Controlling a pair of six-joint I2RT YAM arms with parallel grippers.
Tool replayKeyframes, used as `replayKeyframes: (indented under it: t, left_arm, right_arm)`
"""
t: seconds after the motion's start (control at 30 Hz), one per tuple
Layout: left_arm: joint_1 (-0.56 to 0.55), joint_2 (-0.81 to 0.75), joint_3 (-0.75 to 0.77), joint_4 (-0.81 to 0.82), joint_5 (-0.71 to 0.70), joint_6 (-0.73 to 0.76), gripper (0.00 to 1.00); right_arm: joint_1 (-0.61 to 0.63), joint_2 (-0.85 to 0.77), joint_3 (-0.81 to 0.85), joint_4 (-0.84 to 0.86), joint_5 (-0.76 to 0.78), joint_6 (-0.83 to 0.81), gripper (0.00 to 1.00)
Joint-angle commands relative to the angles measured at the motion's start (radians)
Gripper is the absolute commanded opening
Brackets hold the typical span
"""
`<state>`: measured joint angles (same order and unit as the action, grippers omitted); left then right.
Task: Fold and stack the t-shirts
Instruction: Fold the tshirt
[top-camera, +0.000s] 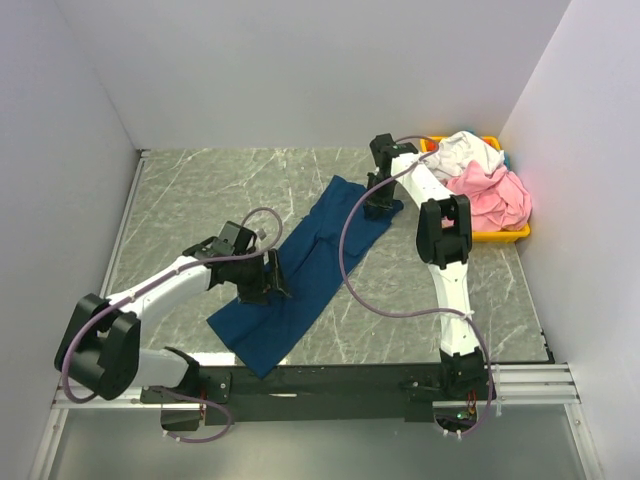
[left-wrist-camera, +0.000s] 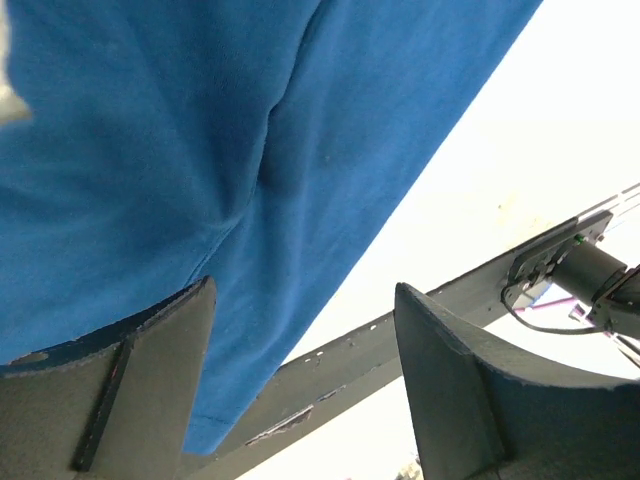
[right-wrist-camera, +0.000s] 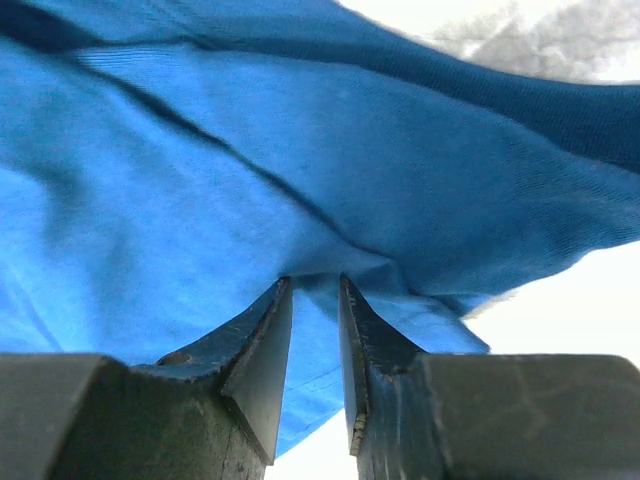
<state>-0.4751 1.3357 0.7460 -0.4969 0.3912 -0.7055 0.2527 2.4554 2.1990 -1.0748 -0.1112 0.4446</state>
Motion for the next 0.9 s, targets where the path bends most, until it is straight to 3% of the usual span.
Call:
replayKeyframes:
  t: [0.0, 0.23, 0.43, 0.7, 0.87]
  left_arm:
    - [-0.002, -0.043, 0.033, -0.054, -0.063, -0.017, 0.78]
    - [-0.003, -0.035, -0.02, -0.088, -0.121, -0.015, 0.78]
    - [-0.003, -0.041, -0.079, -0.065, -0.121, -0.026, 0.79]
    - [-0.003, 0.014, -0.106, 0.003, -0.103, -0.031, 0.79]
    - [-0.003, 0.057, -0.106, 0.024, -0.095, -0.025, 0.79]
  right_arm:
    - [0.011, -0.107, 0.004, 0.044, -0.024, -0.009, 0.33]
    - [0.046, -0.268, -0.177, 0.073, -0.012, -0.03, 0.34]
    - [0.117, -0.306, -0.359, 0.096, -0.034, -0.02, 0.34]
    - [0.149, -0.274, -0.421, 0.134, -0.042, 0.017, 0.34]
    - [0.149, -0.19, -0.34, 0.079, 0.03, 0.045, 0.34]
